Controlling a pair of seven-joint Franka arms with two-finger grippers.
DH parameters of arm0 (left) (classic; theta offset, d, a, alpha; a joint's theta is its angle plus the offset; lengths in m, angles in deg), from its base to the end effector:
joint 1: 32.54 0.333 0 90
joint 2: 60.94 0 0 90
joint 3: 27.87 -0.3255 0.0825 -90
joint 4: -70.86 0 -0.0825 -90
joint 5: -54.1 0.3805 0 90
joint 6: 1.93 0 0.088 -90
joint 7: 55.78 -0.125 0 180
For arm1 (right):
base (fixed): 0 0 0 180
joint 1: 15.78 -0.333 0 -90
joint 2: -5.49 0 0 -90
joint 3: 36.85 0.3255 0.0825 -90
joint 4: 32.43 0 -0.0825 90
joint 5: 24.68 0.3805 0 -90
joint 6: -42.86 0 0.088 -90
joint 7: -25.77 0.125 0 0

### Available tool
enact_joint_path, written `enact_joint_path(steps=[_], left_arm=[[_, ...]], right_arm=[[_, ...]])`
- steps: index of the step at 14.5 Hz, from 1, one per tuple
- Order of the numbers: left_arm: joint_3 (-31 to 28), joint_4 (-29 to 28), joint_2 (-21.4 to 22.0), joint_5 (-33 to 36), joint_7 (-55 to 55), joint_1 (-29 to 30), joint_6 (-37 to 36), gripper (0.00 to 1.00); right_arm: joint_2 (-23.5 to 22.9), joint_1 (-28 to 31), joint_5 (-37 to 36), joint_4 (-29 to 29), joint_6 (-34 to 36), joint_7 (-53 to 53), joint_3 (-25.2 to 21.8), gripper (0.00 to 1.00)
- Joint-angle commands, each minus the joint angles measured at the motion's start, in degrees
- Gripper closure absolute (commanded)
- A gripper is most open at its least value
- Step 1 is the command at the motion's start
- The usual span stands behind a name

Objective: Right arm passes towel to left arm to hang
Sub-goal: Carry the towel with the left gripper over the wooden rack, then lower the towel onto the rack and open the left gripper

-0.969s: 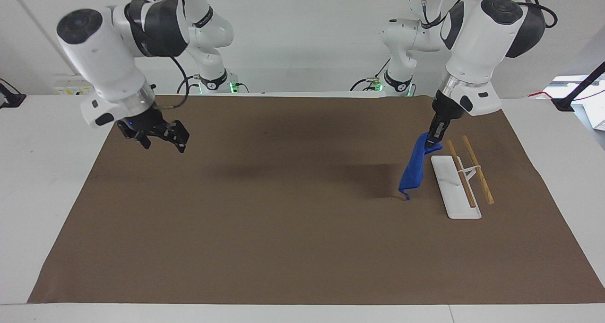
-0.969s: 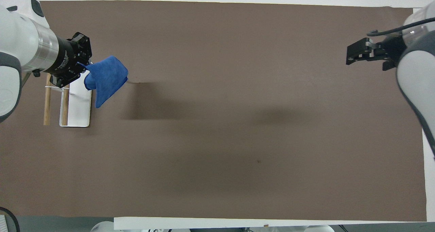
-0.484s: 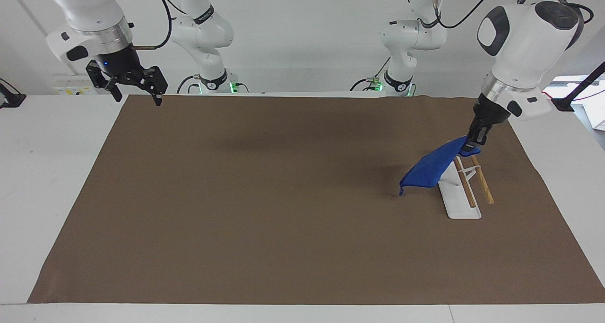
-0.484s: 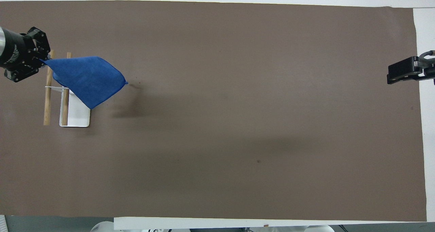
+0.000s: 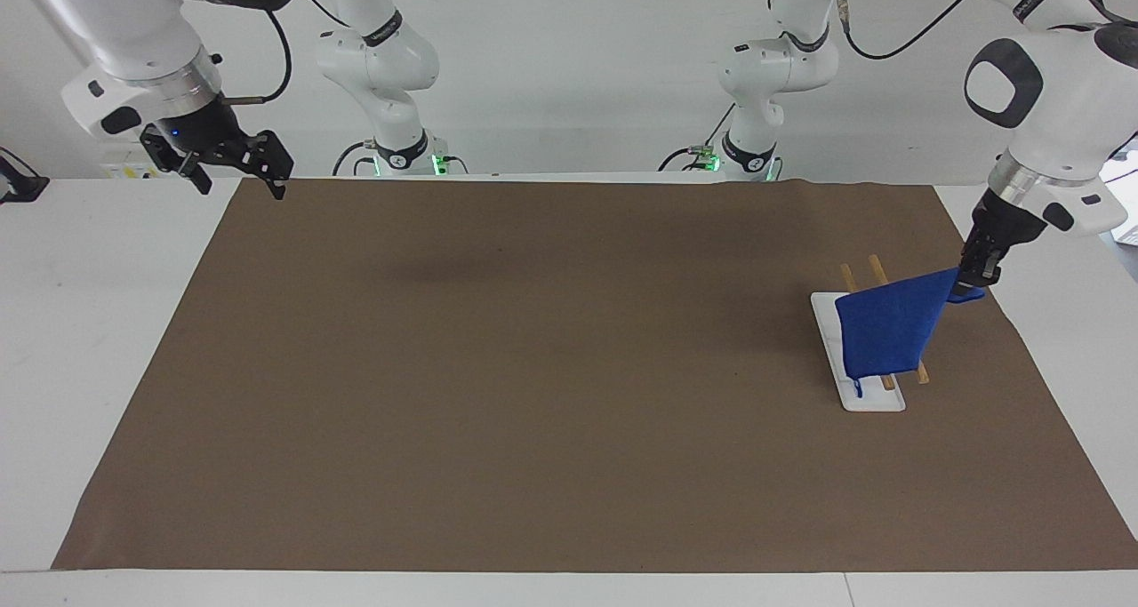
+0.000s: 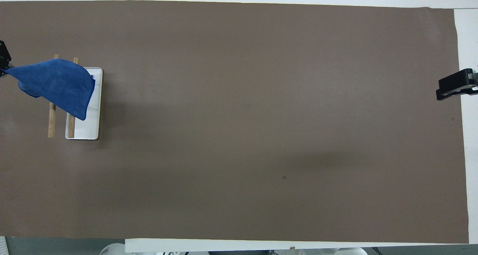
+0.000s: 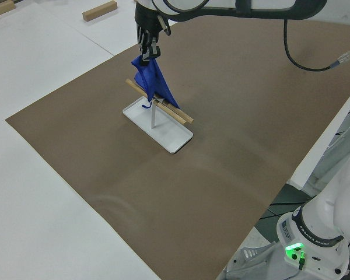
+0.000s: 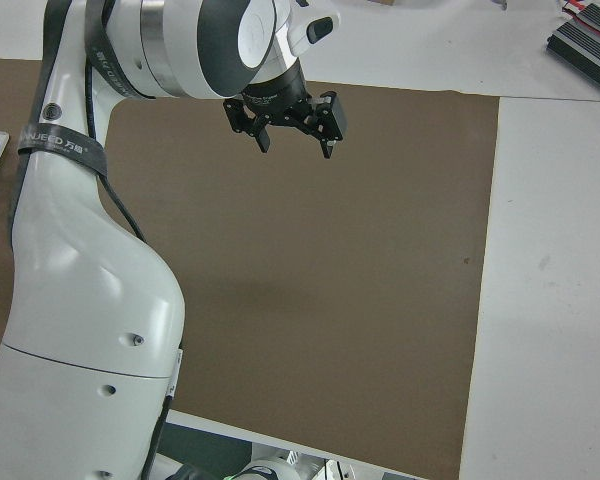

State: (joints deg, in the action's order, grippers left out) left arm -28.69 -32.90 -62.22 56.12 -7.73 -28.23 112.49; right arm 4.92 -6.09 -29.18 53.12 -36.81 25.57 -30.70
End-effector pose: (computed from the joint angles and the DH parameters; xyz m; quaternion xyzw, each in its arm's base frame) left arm 0.5832 0.0550 0.5286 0.8938 0.4407 0.0822 0.0143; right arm 0.5314 -0.0441 0.6321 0.9971 -0.0339 -0.0574 0.0366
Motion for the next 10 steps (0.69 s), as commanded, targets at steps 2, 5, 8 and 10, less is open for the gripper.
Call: enact_joint_path(steps=[2,5,8,10], left_arm=[[0.7,-5.7,2.0,1.0,-3.9,3.3,6.0,0.98],[0.7,-9.4,2.1,1.0,-10.1,5.6,8.8,0.87],[0.7,-11.6,1.5,1.0,-13.1,7.1,10.6,0.36],[0.6,-11.7,1.5,1.0,-13.0,7.6,10.5,0.23]], right_arm=[[1.8,0.4,1.2,2.2,0.8,0.1,0.2,0.00],[1.5,-2.3,1.0,1.4,-0.7,-0.4,-1.3,0.00],[1.0,-6.4,1.0,0.8,-0.7,-0.3,-5.5,0.00],[0.8,-6.4,1.0,0.5,-0.7,-0.3,-5.4,0.00]])
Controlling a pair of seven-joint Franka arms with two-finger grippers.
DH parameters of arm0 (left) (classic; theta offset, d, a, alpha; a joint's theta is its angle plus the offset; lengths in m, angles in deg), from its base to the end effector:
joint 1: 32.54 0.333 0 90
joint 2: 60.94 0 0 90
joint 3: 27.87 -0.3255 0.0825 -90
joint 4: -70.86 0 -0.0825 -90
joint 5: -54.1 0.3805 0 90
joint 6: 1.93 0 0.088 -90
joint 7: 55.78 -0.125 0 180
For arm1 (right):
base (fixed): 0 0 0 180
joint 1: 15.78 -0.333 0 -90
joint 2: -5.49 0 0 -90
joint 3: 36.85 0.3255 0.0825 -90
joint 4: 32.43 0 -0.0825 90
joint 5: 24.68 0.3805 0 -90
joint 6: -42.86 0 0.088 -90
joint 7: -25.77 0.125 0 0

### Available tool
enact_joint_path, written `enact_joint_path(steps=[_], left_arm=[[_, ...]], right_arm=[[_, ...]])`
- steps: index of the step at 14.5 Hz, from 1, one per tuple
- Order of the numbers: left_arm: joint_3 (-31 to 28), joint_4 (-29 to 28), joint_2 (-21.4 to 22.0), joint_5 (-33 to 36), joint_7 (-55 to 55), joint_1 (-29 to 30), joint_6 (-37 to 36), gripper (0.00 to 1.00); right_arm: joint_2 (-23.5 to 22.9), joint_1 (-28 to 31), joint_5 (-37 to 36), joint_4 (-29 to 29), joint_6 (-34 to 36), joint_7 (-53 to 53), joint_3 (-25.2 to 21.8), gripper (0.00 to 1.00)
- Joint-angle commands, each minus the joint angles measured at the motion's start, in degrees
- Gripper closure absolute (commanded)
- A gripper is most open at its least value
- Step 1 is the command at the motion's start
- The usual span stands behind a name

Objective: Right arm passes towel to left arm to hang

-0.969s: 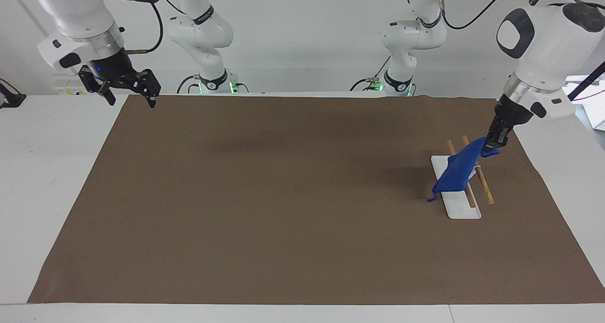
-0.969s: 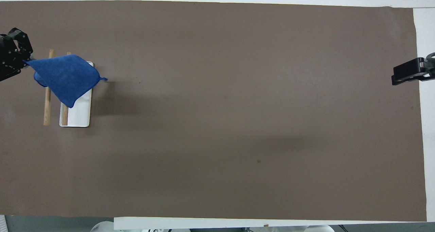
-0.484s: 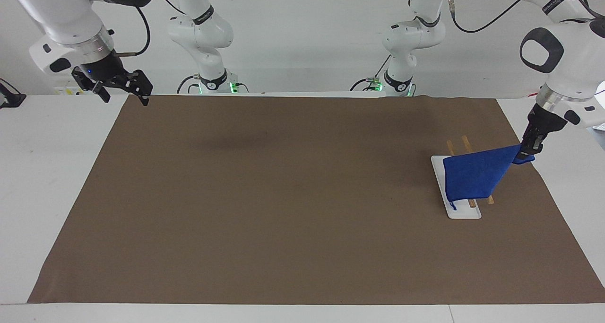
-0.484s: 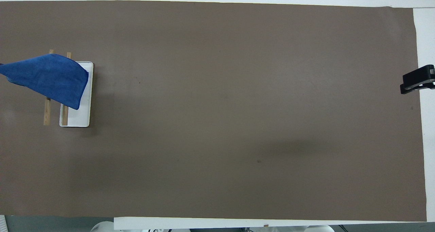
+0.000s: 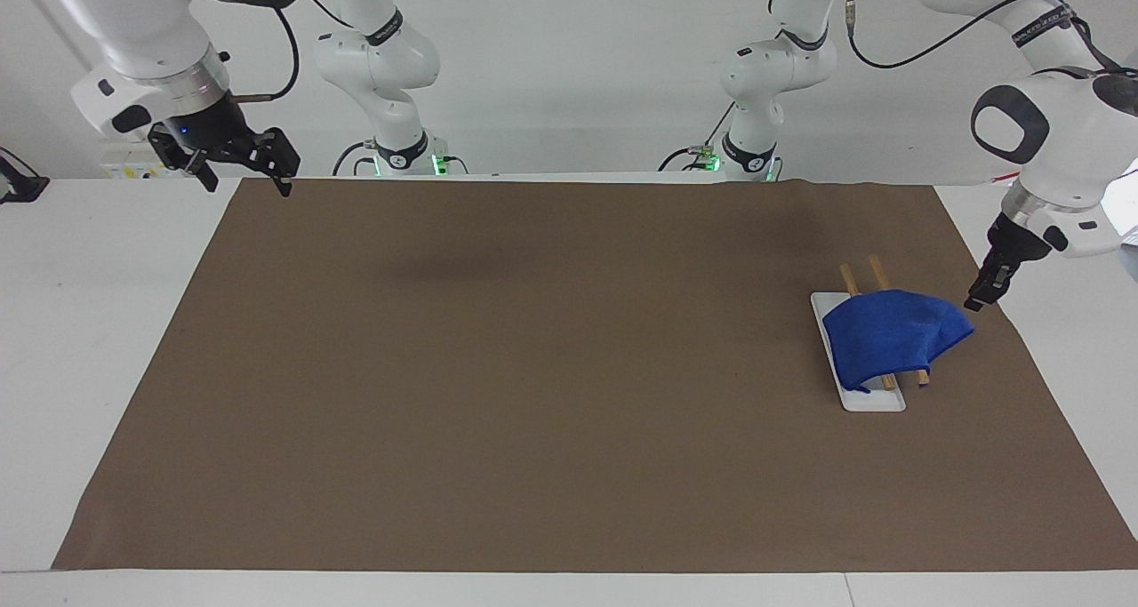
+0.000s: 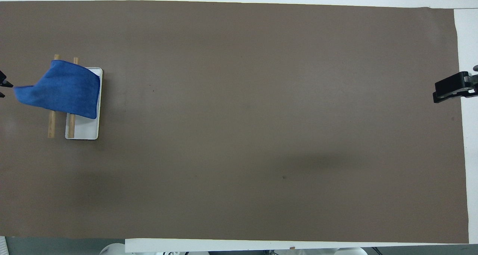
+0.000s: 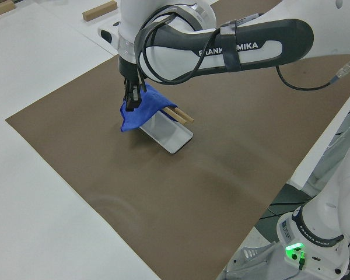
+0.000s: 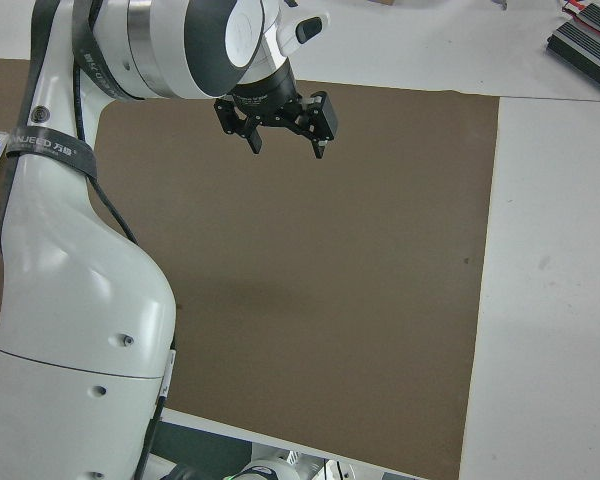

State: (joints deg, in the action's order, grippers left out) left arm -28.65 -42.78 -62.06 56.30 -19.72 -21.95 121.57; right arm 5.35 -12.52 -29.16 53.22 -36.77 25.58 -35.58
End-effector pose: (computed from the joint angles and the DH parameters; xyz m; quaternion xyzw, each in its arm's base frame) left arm 0.5632 0.1154 0.4622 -0.9165 -0.3924 -0.0780 0.0002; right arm 0.5301 -0.0293 0.6352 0.9976 -0.0206 -0.0544 0.0377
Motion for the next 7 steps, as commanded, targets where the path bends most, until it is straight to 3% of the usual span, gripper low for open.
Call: enact_joint_path(steps=[1,2,7], left_arm=[[0.6,-1.6,1.4,0.8,-0.9,1.4,1.0,0.11],[0.5,-0.8,1.4,0.9,-0.8,1.4,-0.7,0.02],[0.9,14.7,2.2,1.0,-3.0,0.5,-22.8,0.00]], right_arm=[[0.4,0.2,1.0,0.4,-0.9,-0.3,-0.4,0.00],[0.4,0.4,1.0,0.4,-1.0,-0.3,-0.3,0.00],[0.5,0.8,1.1,0.6,-0.7,-0.7,-0.8,0.00]])
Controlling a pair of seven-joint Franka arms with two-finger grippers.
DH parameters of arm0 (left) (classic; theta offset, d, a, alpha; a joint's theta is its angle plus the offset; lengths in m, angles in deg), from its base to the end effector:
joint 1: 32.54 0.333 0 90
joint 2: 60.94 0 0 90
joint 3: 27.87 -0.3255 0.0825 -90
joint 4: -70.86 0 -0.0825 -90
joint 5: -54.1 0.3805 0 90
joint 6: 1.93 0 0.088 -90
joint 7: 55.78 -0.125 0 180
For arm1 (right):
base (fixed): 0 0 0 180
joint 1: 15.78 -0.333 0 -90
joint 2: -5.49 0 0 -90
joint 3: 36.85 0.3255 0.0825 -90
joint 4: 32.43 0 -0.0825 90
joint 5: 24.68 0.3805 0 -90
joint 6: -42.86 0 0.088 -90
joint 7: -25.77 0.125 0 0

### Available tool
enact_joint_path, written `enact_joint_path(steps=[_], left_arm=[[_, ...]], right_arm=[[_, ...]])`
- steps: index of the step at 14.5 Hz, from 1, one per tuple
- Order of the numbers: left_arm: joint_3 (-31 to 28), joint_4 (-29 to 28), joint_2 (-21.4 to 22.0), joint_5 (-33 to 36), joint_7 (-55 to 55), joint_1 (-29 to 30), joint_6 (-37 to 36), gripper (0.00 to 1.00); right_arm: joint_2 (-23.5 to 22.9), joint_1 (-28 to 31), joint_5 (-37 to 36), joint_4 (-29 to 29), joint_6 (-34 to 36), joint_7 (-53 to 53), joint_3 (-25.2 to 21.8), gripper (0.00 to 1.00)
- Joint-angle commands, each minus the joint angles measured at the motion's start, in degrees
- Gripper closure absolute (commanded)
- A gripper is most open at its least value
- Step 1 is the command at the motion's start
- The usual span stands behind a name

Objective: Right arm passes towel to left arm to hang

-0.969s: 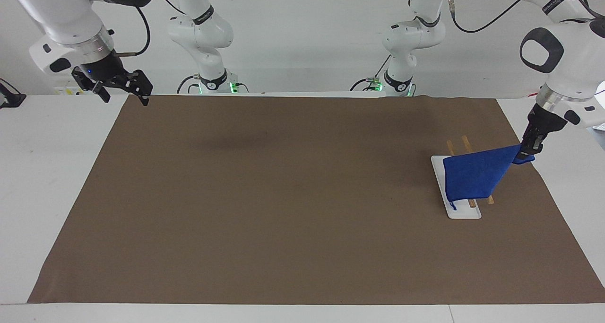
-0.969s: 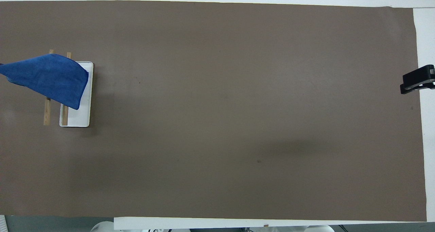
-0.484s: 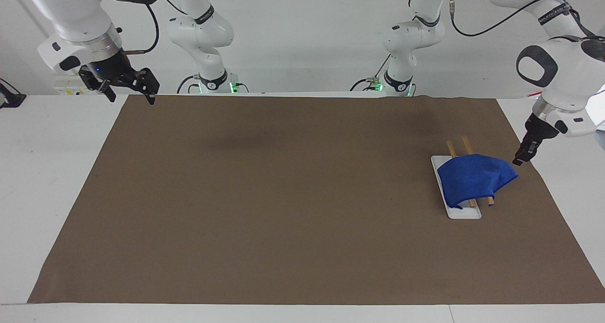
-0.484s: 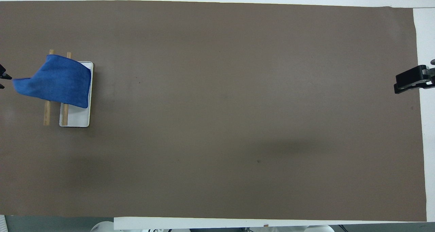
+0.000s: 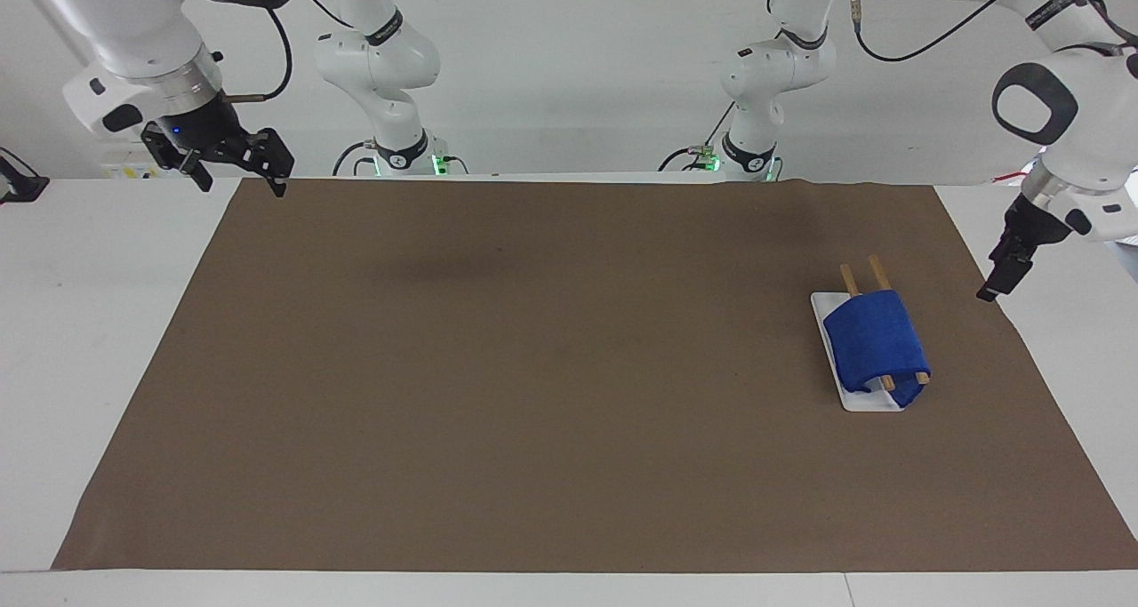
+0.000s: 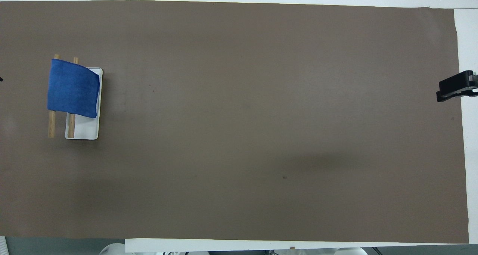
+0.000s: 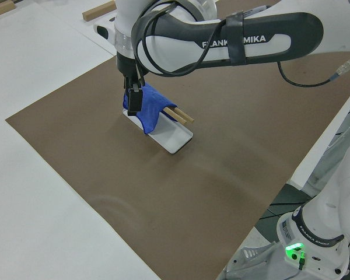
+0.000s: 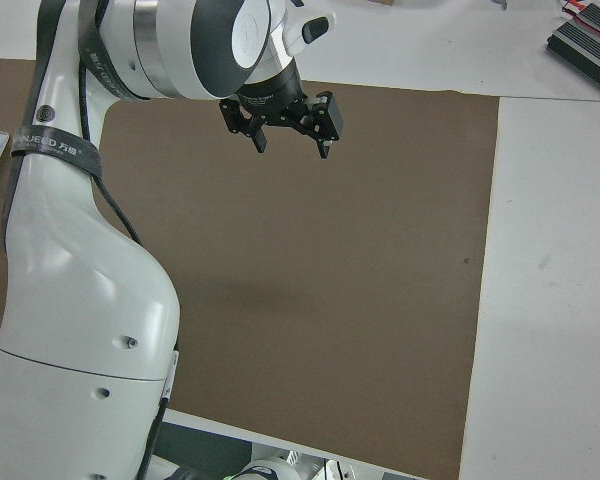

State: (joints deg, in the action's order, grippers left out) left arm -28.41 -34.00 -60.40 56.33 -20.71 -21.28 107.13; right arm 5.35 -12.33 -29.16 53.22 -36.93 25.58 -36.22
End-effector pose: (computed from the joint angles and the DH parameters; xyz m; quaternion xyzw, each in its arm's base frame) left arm 0.5539 0.1193 0.5279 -0.9188 -0.3922 -0.0442 0.0099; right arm 0.5300 -0.0370 0.6354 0.9975 -0.0278 -0.0533 0.0374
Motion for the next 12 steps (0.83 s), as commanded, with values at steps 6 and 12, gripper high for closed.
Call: enact_joint_path(steps=[6,12], left_arm=[[5.6,8.4,3.7,0.3,-14.0,-1.1,-16.9,0.00],[7.1,9.5,3.3,0.6,-32.3,-6.6,-21.3,0.00]], right_arm=[[0.7,1.3,1.6,0.9,-0.2,-1.4,-0.2,0.00],[1.2,2.6,4.3,2.1,1.1,-1.5,-0.3,0.00]])
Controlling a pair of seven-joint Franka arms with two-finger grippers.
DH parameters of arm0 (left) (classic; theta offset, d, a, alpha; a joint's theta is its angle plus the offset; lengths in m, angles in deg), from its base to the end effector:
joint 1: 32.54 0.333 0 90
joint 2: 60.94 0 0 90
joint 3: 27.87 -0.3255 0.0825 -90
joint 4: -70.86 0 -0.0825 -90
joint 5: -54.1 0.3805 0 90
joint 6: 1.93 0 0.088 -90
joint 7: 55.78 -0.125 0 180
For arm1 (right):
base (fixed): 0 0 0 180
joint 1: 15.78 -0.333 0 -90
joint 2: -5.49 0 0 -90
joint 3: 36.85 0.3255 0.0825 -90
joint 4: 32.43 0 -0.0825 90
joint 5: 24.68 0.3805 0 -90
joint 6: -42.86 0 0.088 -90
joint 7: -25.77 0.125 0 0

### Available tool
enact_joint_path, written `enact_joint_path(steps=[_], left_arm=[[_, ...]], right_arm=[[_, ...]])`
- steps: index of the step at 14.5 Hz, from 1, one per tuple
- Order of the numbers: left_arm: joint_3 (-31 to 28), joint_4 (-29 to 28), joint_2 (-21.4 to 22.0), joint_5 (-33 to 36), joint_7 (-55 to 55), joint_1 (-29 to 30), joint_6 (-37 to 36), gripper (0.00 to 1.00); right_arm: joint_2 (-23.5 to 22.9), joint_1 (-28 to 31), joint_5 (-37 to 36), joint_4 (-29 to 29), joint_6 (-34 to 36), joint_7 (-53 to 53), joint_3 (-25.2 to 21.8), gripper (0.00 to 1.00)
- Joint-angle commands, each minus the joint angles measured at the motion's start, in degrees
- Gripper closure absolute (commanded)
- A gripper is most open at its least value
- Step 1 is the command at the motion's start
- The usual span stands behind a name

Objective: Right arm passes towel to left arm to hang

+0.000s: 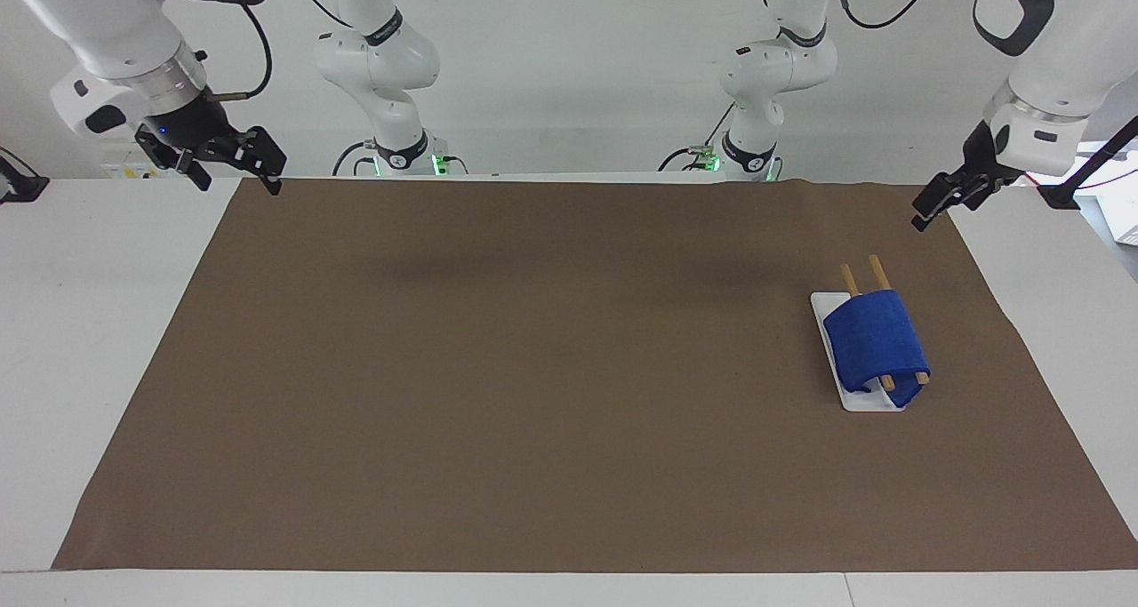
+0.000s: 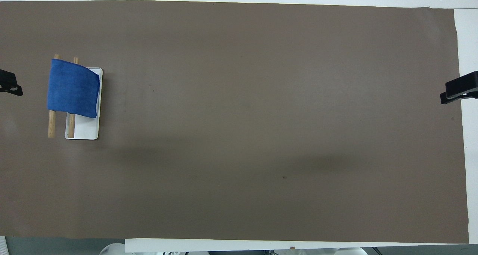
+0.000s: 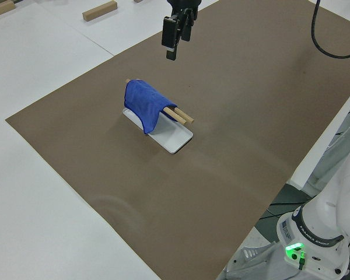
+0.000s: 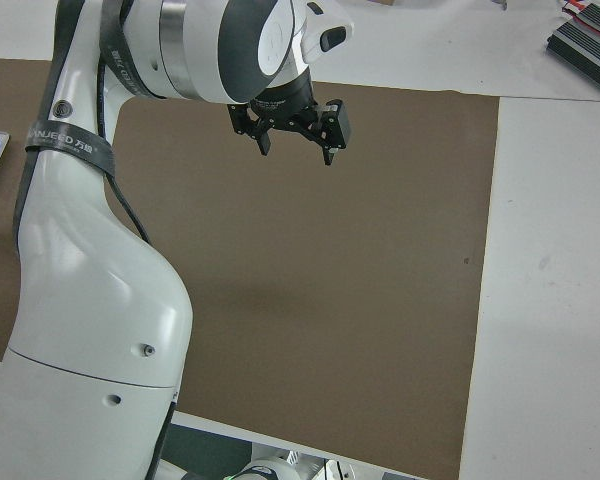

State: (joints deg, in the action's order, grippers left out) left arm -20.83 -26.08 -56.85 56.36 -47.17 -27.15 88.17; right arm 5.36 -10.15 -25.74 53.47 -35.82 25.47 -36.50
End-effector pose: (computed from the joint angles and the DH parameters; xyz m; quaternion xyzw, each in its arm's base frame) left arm 0.5251 -0.0124 0.5978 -0.9976 -0.0604 0.0220 0.0262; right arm 0.5259 -0.0512 0.6318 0.9969 -0.0446 -0.0645 0.0060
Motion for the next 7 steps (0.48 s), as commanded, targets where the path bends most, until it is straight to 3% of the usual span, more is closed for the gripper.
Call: enact_joint_path(steps=[1,4,7], left_arm=[[-0.5,3.6,-0.8,0.4,-6.0,-0.7,-2.7,0.00],[-0.1,11.6,-5.5,0.4,-6.1,-1.9,-7.7,0.00],[-0.2,11.9,-5.6,0.5,-6.1,-2.0,-8.5,0.00]], right_arm=[[1.2,0.5,0.9,2.0,0.1,-1.1,-0.1,0.00],[1.5,0.6,0.8,2.8,-0.1,-0.8,-0.1,0.00],[1.7,0.3,0.4,2.8,-0.1,-0.9,0.0,0.00]])
